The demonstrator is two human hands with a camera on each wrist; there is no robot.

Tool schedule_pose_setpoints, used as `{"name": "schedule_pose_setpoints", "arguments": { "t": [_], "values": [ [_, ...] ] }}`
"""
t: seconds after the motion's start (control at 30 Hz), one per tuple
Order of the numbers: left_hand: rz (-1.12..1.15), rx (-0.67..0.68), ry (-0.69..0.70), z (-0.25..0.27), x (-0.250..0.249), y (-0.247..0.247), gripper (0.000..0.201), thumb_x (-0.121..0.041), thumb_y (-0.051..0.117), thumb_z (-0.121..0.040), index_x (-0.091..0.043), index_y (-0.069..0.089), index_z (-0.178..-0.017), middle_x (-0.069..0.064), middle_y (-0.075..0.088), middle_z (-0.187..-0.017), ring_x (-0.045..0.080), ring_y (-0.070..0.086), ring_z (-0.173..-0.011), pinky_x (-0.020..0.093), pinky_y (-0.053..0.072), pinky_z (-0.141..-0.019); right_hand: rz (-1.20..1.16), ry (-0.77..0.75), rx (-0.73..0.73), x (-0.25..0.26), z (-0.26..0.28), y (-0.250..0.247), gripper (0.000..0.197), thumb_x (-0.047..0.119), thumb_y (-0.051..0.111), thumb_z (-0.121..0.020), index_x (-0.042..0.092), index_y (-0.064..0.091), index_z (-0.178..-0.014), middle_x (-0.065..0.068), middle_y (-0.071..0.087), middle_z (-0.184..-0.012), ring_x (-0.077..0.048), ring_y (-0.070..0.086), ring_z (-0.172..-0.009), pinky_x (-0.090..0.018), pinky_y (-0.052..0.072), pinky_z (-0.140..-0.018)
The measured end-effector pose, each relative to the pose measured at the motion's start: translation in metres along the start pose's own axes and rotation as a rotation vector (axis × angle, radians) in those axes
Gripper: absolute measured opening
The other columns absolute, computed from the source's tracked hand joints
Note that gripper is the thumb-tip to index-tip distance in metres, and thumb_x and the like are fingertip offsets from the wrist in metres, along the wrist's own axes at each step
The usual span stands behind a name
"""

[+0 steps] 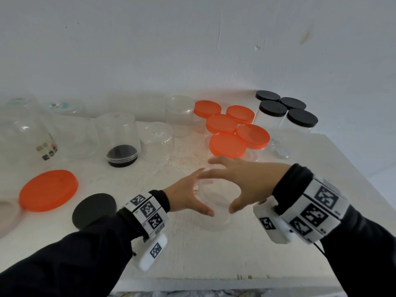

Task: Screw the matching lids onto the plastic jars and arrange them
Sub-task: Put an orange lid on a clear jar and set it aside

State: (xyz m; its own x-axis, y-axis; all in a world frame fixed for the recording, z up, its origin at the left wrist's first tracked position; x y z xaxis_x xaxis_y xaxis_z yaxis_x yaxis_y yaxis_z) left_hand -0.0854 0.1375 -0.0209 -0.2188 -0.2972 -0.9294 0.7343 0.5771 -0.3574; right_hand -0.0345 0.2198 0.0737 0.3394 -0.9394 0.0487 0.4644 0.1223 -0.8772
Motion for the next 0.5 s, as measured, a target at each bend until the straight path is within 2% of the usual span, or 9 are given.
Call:
{"name": "schedule_pose_setpoints", "arguments": {
  "t": [0.07, 0.13, 0.2, 0.27, 0.33, 0.37, 0.43, 0.5],
  "values": [
    [0.003, -0.001, 0.012, -0.0002, -0.0010, 0.0005, 0.103, -0.036, 0.086, -0.049, -0.033, 0.029, -0.135, -0.022, 0.041, -0.130, -0.005, 0.039, -0.123, 0.014, 0.037, -0.097, -0.019, 0.012, -0.043, -0.0006, -0.0028, -0.0021, 0.086, 0.046, 0.072, -0.074, 0.053, 0.016, -0.139, 0.009, 0.018, -0.147, -0.019, 0.031, -0.125, -0.042, 0.041, -0.099],
    [-0.004, -0.006, 0.022, -0.0010, -0.0006, 0.0005, 0.100, -0.030, 0.088, -0.052, -0.032, 0.030, -0.133, -0.018, 0.043, -0.131, -0.007, 0.039, -0.123, 0.016, 0.035, -0.099, 0.024, 0.076, -0.128, -0.0011, -0.0052, -0.0043, 0.085, 0.063, 0.064, -0.072, 0.046, 0.018, -0.141, 0.002, 0.032, -0.136, -0.019, 0.041, -0.110, -0.035, 0.044, -0.090],
    [-0.017, -0.009, 0.022, -0.0015, 0.0005, -0.0001, 0.101, -0.036, 0.087, -0.051, -0.029, 0.031, -0.135, -0.016, 0.046, -0.131, -0.006, 0.040, -0.122, 0.016, 0.035, -0.098, 0.090, 0.139, -0.167, -0.0024, -0.0067, -0.0028, 0.090, 0.073, 0.055, -0.071, 0.038, 0.015, -0.145, -0.002, 0.034, -0.134, -0.021, 0.046, -0.106, -0.031, 0.043, -0.085],
    [-0.026, -0.007, 0.017, -0.0018, 0.0010, 0.0001, 0.103, -0.041, 0.085, -0.049, -0.026, 0.031, -0.137, -0.014, 0.047, -0.132, -0.004, 0.041, -0.123, 0.017, 0.036, -0.100, 0.063, 0.131, -0.136, -0.0033, -0.0062, 0.0002, 0.095, 0.071, 0.057, -0.072, 0.039, 0.007, -0.146, -0.002, 0.028, -0.142, -0.024, 0.043, -0.116, -0.034, 0.042, -0.089],
    [-0.016, 0.004, 0.009, -0.0017, 0.0022, 0.0002, 0.098, -0.032, 0.087, -0.054, -0.026, 0.033, -0.135, -0.016, 0.048, -0.129, -0.006, 0.042, -0.120, 0.015, 0.038, -0.097, -0.013, 0.042, -0.050, -0.0018, -0.0036, 0.0017, 0.095, 0.057, 0.067, -0.073, 0.047, 0.004, -0.144, 0.006, 0.013, -0.150, -0.022, 0.027, -0.132, -0.041, 0.038, -0.101],
    [-0.009, 0.006, 0.004, -0.0013, 0.0026, -0.0001, 0.096, -0.028, 0.088, -0.054, -0.026, 0.034, -0.134, -0.019, 0.046, -0.127, -0.009, 0.042, -0.118, 0.013, 0.039, -0.094, -0.037, -0.005, -0.013, -0.0006, -0.0026, 0.0014, 0.093, 0.048, 0.071, -0.074, 0.050, 0.008, -0.142, 0.011, 0.007, -0.151, -0.020, 0.020, -0.136, -0.044, 0.036, -0.104],
    [0.004, -0.002, 0.009, -0.0005, 0.0010, -0.0006, 0.102, -0.034, 0.087, -0.050, -0.029, 0.032, -0.136, -0.024, 0.041, -0.129, -0.011, 0.039, -0.120, 0.012, 0.038, -0.094, -0.055, -0.052, -0.013, 0.0002, -0.0027, -0.0003, 0.085, 0.040, 0.073, -0.074, 0.053, 0.018, -0.138, 0.014, 0.011, -0.149, -0.018, 0.023, -0.132, -0.043, 0.038, -0.102],
    [-0.007, -0.006, 0.019, -0.0003, -0.0013, -0.0003, 0.105, -0.037, 0.086, -0.049, -0.030, 0.030, -0.137, -0.020, 0.042, -0.133, -0.006, 0.039, -0.124, 0.017, 0.036, -0.100, -0.025, -0.020, -0.089, -0.0010, -0.0049, -0.0030, 0.081, 0.052, 0.070, -0.073, 0.051, 0.021, -0.137, 0.008, 0.024, -0.140, -0.017, 0.033, -0.117, -0.037, 0.042, -0.094]
  ]
}}
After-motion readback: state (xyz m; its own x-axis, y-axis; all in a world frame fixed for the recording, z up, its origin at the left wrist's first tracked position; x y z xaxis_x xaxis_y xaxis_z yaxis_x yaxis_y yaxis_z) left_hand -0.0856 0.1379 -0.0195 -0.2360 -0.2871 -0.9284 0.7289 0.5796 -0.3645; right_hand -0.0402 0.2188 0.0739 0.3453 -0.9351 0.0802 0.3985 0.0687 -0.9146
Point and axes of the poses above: each hand's wrist, its own z-axis away from the middle knuckle, its own y-axis out of the palm, x = y × z, the point moved 7 cm from there along -z, towards the middle knuckle
